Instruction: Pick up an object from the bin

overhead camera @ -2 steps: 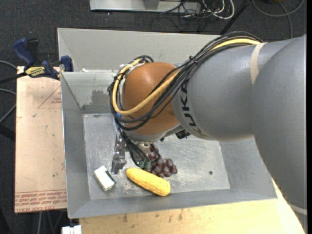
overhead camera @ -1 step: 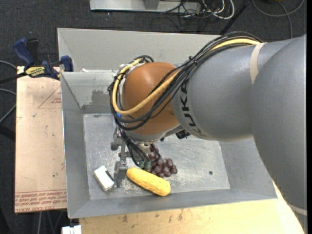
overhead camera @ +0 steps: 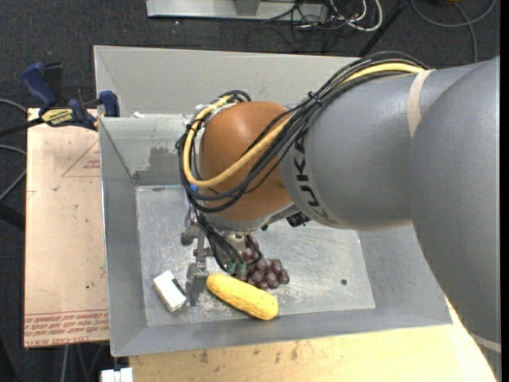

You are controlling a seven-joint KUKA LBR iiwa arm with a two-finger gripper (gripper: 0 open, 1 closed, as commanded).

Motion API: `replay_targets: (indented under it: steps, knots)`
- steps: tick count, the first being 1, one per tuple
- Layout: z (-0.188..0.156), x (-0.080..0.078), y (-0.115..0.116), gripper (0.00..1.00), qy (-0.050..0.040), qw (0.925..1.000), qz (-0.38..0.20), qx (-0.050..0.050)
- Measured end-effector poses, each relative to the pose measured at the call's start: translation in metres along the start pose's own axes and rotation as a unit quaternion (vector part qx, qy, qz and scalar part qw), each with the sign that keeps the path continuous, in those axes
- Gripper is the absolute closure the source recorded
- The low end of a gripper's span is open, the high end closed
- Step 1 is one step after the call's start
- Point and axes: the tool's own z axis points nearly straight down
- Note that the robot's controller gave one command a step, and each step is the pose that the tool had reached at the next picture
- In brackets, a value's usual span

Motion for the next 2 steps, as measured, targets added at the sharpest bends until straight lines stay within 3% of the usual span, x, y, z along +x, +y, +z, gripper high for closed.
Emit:
replay_targets:
  steps: [1, 2]
  knots:
    - [0.036, -0.007, -0.021, 0.00, -0.0028, 0.9996, 0.027, -0.002]
    - [0.068, -0.007, -0.066, 0.00, 0.0019, 0.9998, 0.019, 0.001]
